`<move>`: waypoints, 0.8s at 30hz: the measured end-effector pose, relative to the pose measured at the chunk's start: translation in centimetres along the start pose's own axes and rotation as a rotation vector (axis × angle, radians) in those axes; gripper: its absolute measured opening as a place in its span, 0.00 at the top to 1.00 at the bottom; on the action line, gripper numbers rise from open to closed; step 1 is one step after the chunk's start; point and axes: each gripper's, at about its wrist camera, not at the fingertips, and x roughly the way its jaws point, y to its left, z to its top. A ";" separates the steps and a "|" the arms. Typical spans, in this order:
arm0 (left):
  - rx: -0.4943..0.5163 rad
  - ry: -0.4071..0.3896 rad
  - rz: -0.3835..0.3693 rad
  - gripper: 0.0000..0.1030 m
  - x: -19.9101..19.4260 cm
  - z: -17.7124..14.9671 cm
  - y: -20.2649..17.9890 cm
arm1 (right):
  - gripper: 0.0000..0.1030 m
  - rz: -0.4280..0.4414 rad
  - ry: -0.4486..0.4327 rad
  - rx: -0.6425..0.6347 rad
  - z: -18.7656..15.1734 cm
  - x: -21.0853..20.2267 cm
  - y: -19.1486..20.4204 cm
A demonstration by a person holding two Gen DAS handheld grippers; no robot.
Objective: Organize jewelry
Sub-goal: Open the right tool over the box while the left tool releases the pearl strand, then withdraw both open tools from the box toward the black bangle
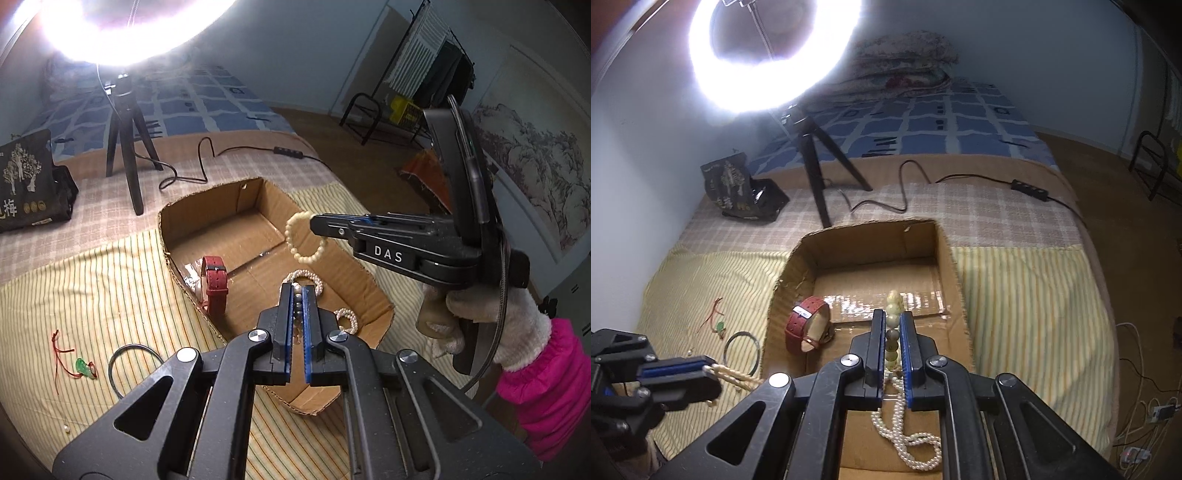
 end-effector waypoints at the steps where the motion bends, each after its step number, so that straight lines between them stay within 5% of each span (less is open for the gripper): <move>1: 0.004 0.003 0.000 0.99 0.1 -0.1 0.0 | 0.87 -0.006 -0.001 -0.002 0.0 0.0 0.1; 3: 0.015 0.003 0.008 0.98 0.0 -0.2 -0.2 | 0.56 -0.016 -0.007 -0.005 0.1 0.0 0.2; 5: 0.030 0.012 0.009 0.92 0.2 -0.2 -0.2 | 0.37 -0.041 -0.018 -0.001 0.2 -0.1 0.3; 6: 0.042 0.020 0.018 0.83 0.2 -0.4 -0.4 | 0.31 -0.050 -0.027 0.001 0.2 -0.3 0.3; 8: 0.062 0.011 0.035 0.44 0.2 -0.7 -0.6 | 0.25 -0.057 -0.040 0.005 0.3 -0.5 0.4; 9: 0.067 0.006 0.041 0.40 0.1 -0.8 -0.6 | 0.20 -0.062 -0.043 0.007 0.3 -0.6 0.4; 15: 0.075 0.030 0.077 0.37 0.1 -1.2 -0.6 | 0.05 -0.102 -0.060 0.016 0.4 -1.0 0.4; 24: 0.068 0.015 0.099 0.37 -1.3 -1.2 0.1 | 0.04 -0.130 -0.070 0.010 0.1 -2.2 1.2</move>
